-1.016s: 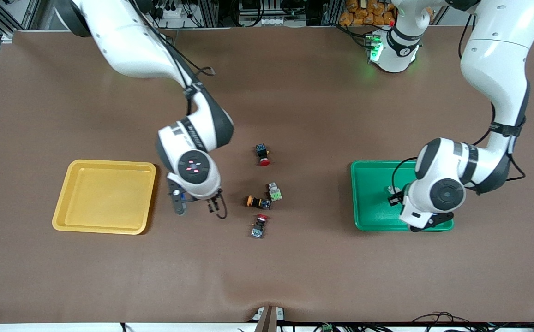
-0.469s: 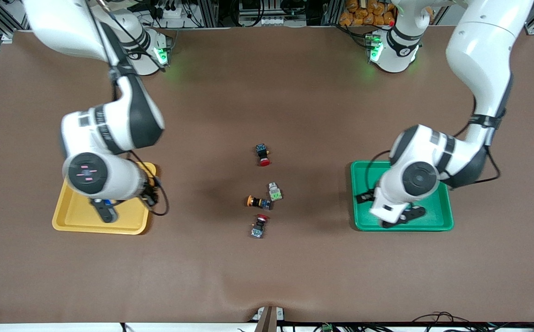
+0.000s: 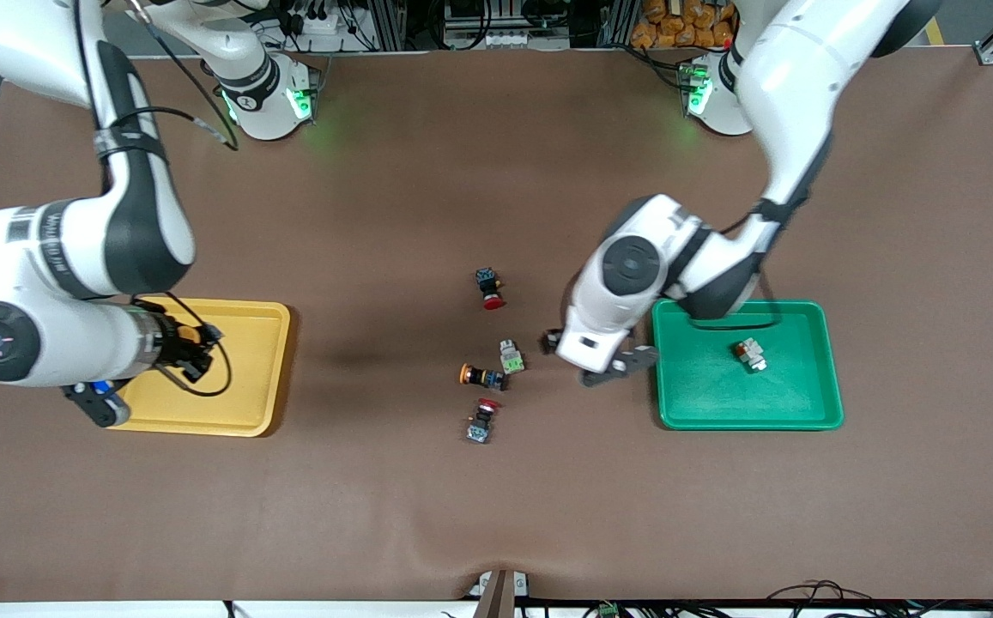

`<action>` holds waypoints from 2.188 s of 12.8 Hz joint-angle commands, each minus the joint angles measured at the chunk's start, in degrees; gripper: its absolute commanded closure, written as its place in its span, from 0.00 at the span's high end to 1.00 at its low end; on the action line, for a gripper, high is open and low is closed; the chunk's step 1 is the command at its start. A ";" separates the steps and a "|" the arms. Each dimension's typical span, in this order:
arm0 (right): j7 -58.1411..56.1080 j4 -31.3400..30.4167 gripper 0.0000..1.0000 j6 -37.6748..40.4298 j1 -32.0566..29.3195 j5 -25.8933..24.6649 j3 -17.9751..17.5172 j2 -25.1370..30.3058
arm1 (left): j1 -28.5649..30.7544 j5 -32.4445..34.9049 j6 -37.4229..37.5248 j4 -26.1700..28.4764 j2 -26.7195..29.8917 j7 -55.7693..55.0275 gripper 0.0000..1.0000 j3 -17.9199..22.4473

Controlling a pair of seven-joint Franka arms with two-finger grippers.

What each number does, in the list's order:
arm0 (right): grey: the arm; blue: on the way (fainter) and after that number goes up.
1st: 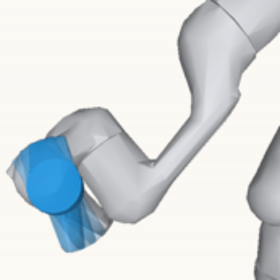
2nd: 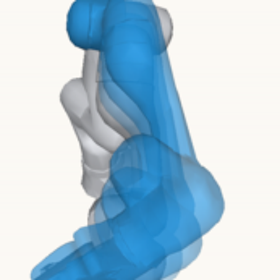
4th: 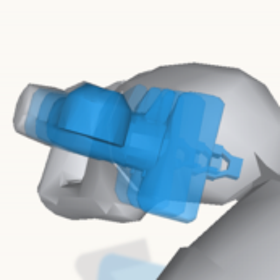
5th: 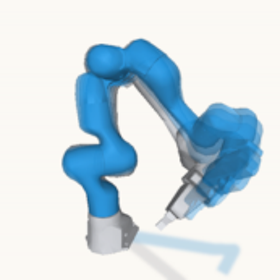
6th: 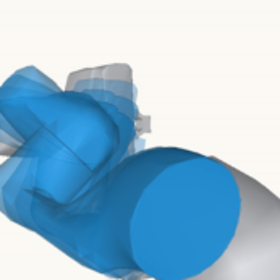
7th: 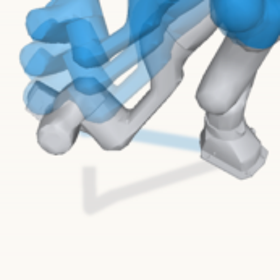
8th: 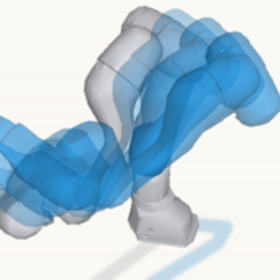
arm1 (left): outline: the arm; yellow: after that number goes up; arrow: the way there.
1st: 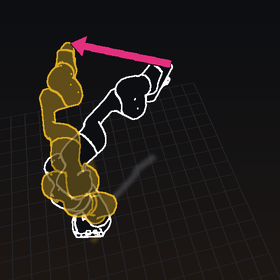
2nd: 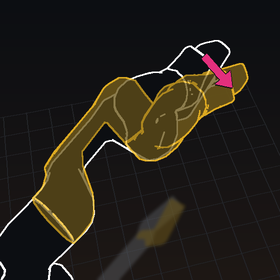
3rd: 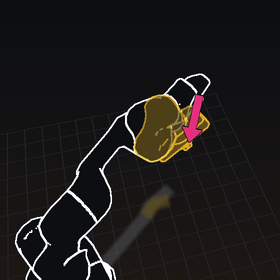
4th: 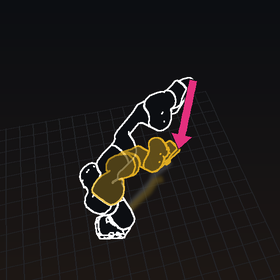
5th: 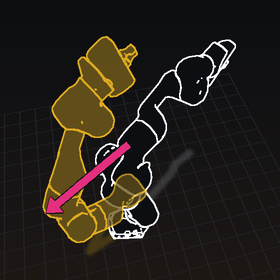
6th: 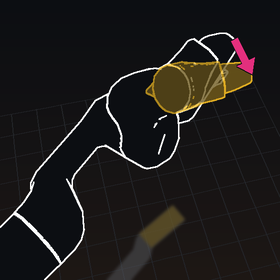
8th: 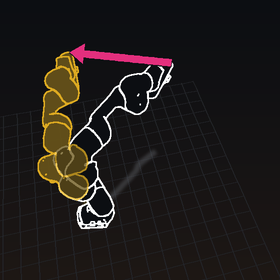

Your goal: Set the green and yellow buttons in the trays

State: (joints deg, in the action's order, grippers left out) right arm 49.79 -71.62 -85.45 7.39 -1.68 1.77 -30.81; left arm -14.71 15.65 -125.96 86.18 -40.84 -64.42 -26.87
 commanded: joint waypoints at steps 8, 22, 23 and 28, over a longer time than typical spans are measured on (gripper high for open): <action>-6.82 -1.94 1.00 2.65 -1.85 -0.70 -1.07 2.16 | -14.82 -0.18 -9.30 -6.90 -8.55 -5.89 1.00 9.91; 23.06 -2.03 1.00 -4.29 12.91 0.45 -1.33 -1.53 | -17.11 -0.18 -10.71 -6.37 -10.31 -8.52 0.79 12.45; 23.15 -2.03 1.00 -4.29 12.92 0.45 -1.33 -1.70 | -17.11 -0.18 -10.71 -6.37 -10.31 -9.13 0.77 12.46; 25.96 -2.38 1.00 -6.22 13.35 3.17 -1.33 -2.49 | -17.11 -0.09 -10.80 -6.55 -11.19 -9.14 0.72 13.69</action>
State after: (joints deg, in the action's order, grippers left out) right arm 73.55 -73.41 -90.70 20.19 0.33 0.23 -33.40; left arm -31.04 15.65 -136.58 80.99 -51.11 -72.35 -14.30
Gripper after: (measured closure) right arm 0.000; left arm 0.286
